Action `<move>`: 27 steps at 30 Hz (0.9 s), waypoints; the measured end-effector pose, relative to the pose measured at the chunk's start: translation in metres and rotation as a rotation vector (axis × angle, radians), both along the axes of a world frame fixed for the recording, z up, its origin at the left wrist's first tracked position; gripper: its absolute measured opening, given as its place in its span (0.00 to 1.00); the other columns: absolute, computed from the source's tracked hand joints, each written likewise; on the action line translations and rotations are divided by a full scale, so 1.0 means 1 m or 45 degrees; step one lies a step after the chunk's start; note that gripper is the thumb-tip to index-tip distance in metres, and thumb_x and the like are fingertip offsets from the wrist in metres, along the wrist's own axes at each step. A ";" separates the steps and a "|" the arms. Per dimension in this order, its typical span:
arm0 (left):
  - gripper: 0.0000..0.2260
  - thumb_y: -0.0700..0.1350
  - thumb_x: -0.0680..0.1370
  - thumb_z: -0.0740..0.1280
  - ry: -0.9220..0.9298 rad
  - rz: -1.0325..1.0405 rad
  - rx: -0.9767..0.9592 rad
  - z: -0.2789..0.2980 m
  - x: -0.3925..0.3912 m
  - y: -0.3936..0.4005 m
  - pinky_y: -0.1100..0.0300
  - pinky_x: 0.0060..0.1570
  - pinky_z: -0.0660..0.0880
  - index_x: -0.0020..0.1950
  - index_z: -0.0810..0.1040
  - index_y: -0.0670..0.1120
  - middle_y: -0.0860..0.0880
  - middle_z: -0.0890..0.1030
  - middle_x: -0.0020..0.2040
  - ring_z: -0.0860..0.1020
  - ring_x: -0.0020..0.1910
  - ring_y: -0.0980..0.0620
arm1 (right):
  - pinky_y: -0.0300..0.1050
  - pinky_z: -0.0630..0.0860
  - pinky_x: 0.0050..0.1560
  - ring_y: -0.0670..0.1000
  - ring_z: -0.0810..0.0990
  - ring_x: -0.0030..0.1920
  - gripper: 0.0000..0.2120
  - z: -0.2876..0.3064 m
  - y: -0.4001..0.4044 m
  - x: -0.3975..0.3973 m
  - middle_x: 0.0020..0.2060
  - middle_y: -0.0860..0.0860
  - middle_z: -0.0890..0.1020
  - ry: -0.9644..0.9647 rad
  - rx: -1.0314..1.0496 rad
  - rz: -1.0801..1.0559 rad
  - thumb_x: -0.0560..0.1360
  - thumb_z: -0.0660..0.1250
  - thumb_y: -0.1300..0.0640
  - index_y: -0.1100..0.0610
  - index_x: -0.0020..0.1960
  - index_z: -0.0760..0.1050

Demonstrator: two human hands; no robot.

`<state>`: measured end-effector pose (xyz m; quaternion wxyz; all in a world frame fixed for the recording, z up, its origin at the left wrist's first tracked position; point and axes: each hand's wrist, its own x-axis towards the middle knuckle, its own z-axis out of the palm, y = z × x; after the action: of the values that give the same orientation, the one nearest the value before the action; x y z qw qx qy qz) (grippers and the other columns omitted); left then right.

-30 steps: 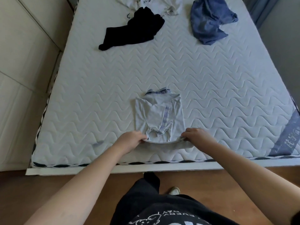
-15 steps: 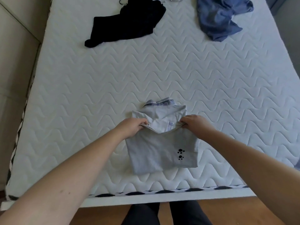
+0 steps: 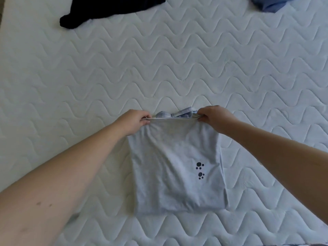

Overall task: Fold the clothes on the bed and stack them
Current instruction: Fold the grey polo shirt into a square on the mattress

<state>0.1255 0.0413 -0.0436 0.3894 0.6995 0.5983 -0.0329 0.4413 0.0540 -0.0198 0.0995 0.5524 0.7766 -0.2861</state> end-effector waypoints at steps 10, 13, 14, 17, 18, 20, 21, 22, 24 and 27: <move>0.08 0.48 0.77 0.70 0.090 -0.030 0.086 -0.044 0.006 0.030 0.57 0.47 0.70 0.52 0.80 0.45 0.48 0.75 0.48 0.76 0.50 0.47 | 0.48 0.70 0.52 0.58 0.77 0.56 0.13 -0.048 0.037 -0.002 0.55 0.56 0.79 -0.057 -0.024 -0.074 0.80 0.64 0.50 0.55 0.61 0.77; 0.19 0.53 0.71 0.77 0.069 0.153 -0.067 -0.051 0.005 0.030 0.61 0.45 0.67 0.55 0.75 0.46 0.51 0.76 0.48 0.76 0.48 0.50 | 0.49 0.72 0.56 0.57 0.76 0.58 0.20 -0.058 0.042 -0.002 0.58 0.54 0.77 -0.039 -0.094 -0.189 0.76 0.69 0.46 0.55 0.64 0.74; 0.23 0.54 0.69 0.78 0.085 0.184 -0.128 -0.052 0.005 0.031 0.61 0.46 0.67 0.56 0.74 0.47 0.51 0.77 0.49 0.76 0.48 0.50 | 0.50 0.73 0.56 0.57 0.76 0.58 0.23 -0.061 0.043 -0.002 0.59 0.54 0.76 -0.049 -0.135 -0.226 0.75 0.70 0.45 0.55 0.65 0.72; 0.26 0.57 0.65 0.80 0.191 0.126 -0.262 -0.055 0.010 0.036 0.60 0.47 0.69 0.57 0.74 0.50 0.52 0.77 0.50 0.76 0.50 0.51 | 0.48 0.73 0.49 0.54 0.76 0.54 0.31 -0.067 0.045 -0.001 0.58 0.52 0.75 -0.117 -0.241 -0.198 0.70 0.73 0.40 0.54 0.66 0.71; 0.26 0.57 0.65 0.80 0.226 0.094 -0.301 -0.054 0.013 0.038 0.60 0.46 0.69 0.57 0.75 0.50 0.52 0.78 0.49 0.76 0.49 0.50 | 0.47 0.71 0.47 0.53 0.75 0.53 0.33 -0.069 0.046 -0.002 0.58 0.52 0.75 -0.132 -0.276 -0.170 0.68 0.75 0.39 0.54 0.67 0.70; 0.23 0.58 0.64 0.80 0.268 0.054 -0.370 -0.051 0.017 0.041 0.60 0.42 0.69 0.52 0.77 0.51 0.52 0.78 0.45 0.76 0.45 0.51 | 0.45 0.69 0.48 0.53 0.74 0.52 0.36 -0.070 0.048 -0.005 0.59 0.52 0.76 -0.131 -0.324 -0.138 0.66 0.77 0.40 0.55 0.67 0.69; 0.21 0.58 0.64 0.80 0.269 0.046 -0.413 -0.050 0.018 0.042 0.60 0.40 0.69 0.49 0.77 0.51 0.52 0.78 0.44 0.76 0.43 0.51 | 0.45 0.69 0.48 0.53 0.73 0.51 0.36 -0.070 0.049 -0.006 0.58 0.53 0.76 -0.132 -0.335 -0.134 0.66 0.77 0.41 0.55 0.67 0.69; 0.20 0.58 0.64 0.80 0.250 0.053 -0.464 -0.048 0.019 0.043 0.60 0.41 0.71 0.49 0.78 0.50 0.52 0.80 0.44 0.77 0.42 0.52 | 0.45 0.68 0.47 0.52 0.73 0.50 0.34 -0.069 0.050 -0.008 0.57 0.53 0.77 -0.139 -0.344 -0.134 0.66 0.77 0.42 0.55 0.65 0.70; 0.21 0.55 0.65 0.80 0.183 0.081 -0.554 -0.046 0.022 0.040 0.58 0.48 0.77 0.52 0.81 0.48 0.49 0.83 0.47 0.81 0.46 0.49 | 0.44 0.68 0.45 0.53 0.73 0.48 0.32 -0.065 0.050 -0.009 0.54 0.53 0.77 -0.153 -0.356 -0.144 0.66 0.77 0.43 0.55 0.63 0.70; 0.20 0.51 0.66 0.80 0.156 0.123 -0.547 -0.040 0.025 0.032 0.55 0.52 0.78 0.55 0.82 0.49 0.46 0.84 0.50 0.82 0.48 0.47 | 0.44 0.67 0.39 0.53 0.73 0.47 0.33 -0.058 0.041 -0.005 0.54 0.54 0.76 -0.138 -0.367 -0.154 0.67 0.77 0.49 0.56 0.66 0.67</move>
<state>0.1508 0.0733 -0.0835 0.4935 0.5678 0.6328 -0.1833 0.4364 0.0951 -0.0782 0.2019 0.5927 0.6864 -0.3698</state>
